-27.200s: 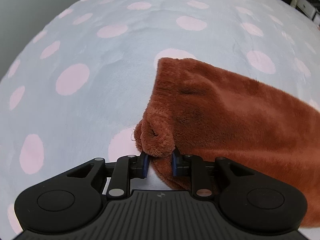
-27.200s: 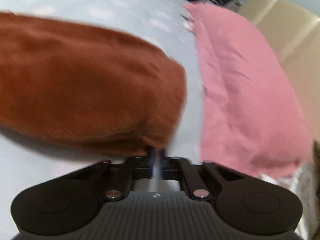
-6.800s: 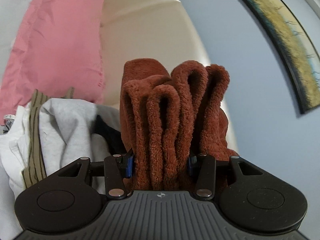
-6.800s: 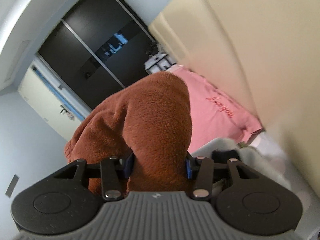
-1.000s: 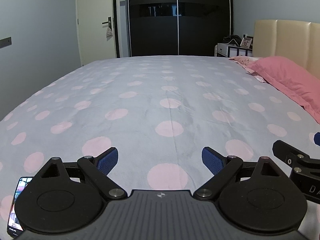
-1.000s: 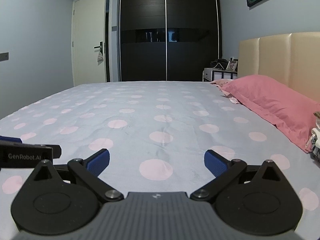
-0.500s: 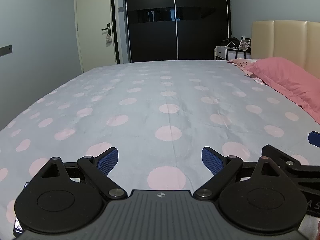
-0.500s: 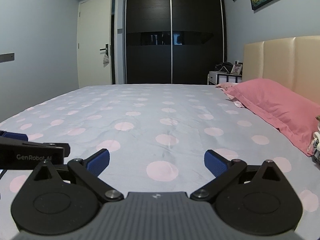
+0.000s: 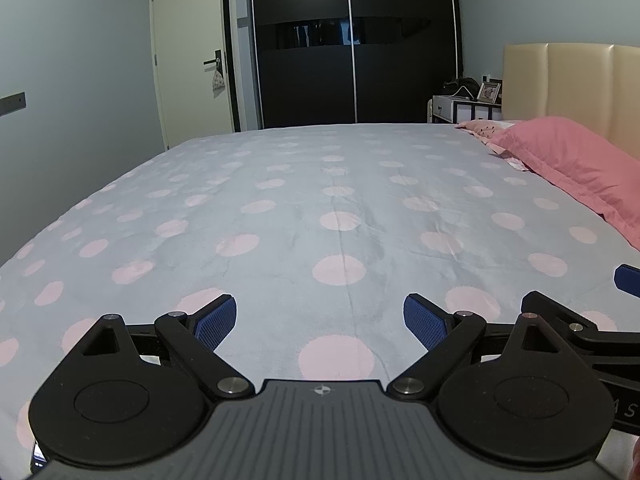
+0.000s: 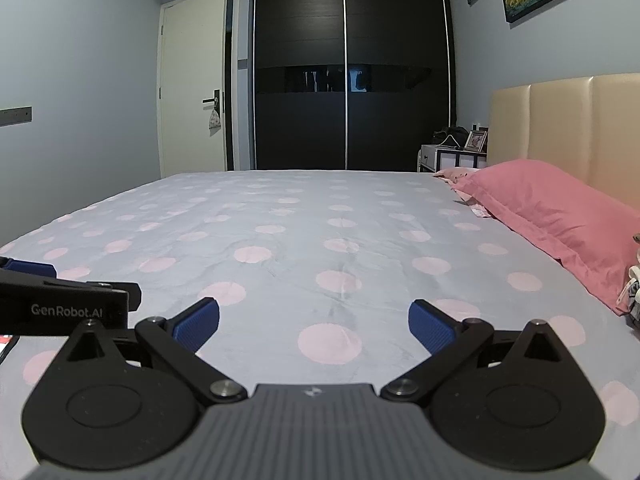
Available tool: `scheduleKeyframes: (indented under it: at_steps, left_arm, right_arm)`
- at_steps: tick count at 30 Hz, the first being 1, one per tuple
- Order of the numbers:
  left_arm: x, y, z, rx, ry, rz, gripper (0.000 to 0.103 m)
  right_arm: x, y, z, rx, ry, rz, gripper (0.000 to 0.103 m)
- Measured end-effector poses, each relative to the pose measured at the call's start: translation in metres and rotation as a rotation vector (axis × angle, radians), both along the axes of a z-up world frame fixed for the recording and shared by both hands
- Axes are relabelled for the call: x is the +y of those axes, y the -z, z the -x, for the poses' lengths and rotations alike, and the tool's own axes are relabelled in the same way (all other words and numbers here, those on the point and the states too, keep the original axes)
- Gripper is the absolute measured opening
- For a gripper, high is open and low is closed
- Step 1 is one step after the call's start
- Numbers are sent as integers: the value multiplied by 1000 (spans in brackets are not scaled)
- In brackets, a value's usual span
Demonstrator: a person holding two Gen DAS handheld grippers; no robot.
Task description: Fold clothes
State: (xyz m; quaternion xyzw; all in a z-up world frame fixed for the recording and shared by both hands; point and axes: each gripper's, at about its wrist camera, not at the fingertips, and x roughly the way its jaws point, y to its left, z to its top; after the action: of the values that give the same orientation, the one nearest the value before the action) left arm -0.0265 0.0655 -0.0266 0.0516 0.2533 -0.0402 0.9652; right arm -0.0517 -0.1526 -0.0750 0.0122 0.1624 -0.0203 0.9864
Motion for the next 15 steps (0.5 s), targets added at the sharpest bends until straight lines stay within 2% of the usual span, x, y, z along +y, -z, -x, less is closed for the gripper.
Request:
scheduleKeyframes:
  at_steps: [15]
  left_arm:
    - [-2,0,0,-4,4,-25,92]
  right_arm:
    - [-1,-1,1,2,11,-8,102]
